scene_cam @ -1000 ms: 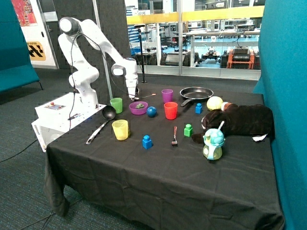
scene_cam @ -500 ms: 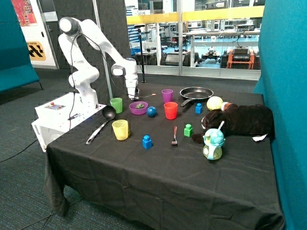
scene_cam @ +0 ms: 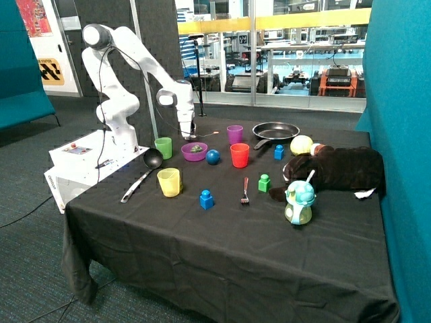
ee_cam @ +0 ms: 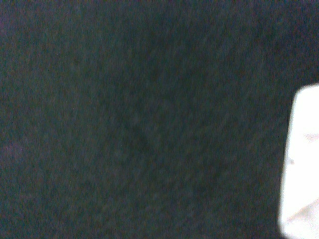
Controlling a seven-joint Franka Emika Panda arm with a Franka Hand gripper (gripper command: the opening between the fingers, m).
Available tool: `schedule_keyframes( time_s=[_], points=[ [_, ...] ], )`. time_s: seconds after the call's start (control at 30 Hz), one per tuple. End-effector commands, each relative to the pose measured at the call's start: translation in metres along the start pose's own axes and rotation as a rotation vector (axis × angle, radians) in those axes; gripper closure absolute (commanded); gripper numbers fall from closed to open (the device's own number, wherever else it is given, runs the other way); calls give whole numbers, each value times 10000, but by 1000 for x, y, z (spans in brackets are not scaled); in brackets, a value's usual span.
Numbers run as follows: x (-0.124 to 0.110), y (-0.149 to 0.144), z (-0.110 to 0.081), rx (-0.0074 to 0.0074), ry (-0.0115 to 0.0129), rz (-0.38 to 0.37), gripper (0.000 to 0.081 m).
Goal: Prepare two cups of tea
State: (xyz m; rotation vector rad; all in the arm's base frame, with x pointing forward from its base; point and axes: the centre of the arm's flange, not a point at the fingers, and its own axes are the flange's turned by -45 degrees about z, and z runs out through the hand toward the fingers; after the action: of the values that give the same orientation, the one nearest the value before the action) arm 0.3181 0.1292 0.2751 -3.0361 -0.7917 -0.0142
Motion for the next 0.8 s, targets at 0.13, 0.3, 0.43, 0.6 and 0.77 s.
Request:
schedule_keyframes(
  time_s=[0.13,0.3,0.43,0.6,0.77],
  points=[
    [32,23,-60,-13,-97,-421,808],
    [38,26,-79,-12,-98,-609,808],
    [46,26,-90,-10,-98,-921,808],
    [59,26,-104,-9,-98,-1247,808],
    [76,28,-115,-8,-98,-1380,808]
  ],
)
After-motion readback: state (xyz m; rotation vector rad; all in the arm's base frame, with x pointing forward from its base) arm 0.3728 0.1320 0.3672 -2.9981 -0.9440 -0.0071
